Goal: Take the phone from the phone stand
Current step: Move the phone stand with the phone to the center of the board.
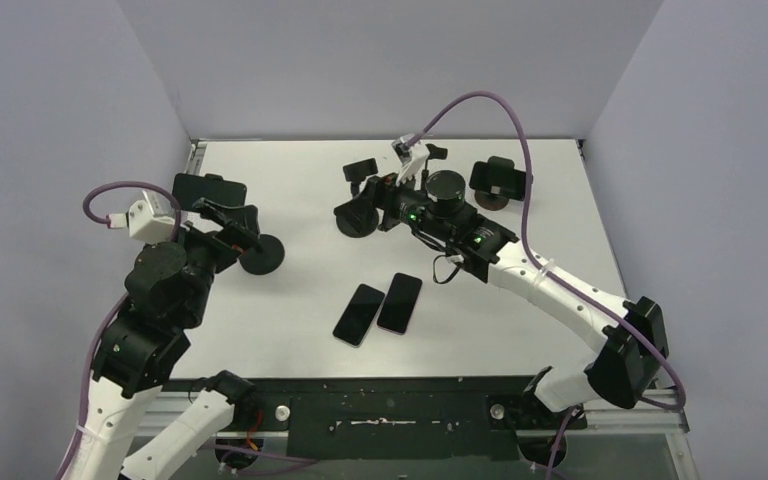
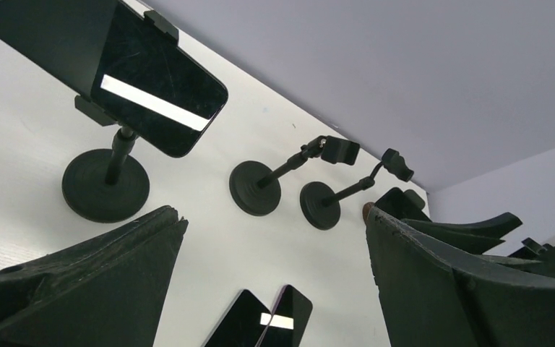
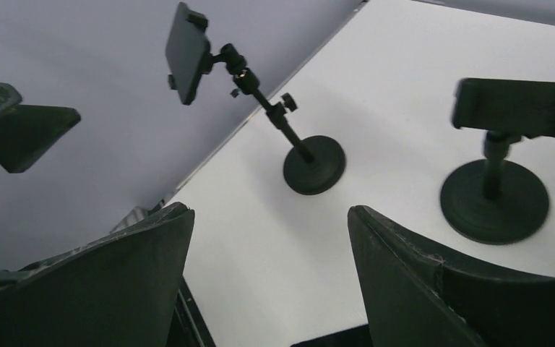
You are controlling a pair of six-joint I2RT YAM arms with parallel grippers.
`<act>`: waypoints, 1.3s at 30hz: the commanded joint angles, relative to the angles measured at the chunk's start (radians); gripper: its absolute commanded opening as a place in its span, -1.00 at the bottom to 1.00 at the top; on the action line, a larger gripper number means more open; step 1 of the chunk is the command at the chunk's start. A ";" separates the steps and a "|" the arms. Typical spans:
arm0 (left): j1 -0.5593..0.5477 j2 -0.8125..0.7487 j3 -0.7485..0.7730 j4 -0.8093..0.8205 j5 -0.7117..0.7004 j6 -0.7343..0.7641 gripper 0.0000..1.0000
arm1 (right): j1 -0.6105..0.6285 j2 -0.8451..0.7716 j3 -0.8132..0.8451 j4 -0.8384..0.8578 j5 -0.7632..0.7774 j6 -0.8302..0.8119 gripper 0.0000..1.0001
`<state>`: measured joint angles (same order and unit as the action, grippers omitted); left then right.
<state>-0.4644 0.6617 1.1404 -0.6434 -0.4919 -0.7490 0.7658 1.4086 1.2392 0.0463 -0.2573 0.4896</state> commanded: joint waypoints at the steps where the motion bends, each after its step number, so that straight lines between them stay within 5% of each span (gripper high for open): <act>1: -0.020 -0.056 -0.025 -0.026 -0.059 -0.052 0.95 | 0.028 0.072 0.070 0.182 -0.176 0.100 0.62; 7: -0.023 -0.151 -0.029 0.074 -0.076 0.018 0.90 | 0.106 0.241 0.242 0.168 -0.174 0.114 0.67; 25: -0.028 -0.162 0.066 0.029 -0.106 0.115 0.89 | 0.178 0.695 0.676 0.276 -0.226 0.290 0.77; 39: -0.033 -0.213 -0.005 -0.006 -0.074 0.057 0.89 | 0.155 0.867 0.889 0.315 -0.271 0.444 0.39</act>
<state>-0.4904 0.4622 1.1484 -0.6388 -0.5877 -0.6769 0.9306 2.2372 2.0159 0.3050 -0.4908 0.8772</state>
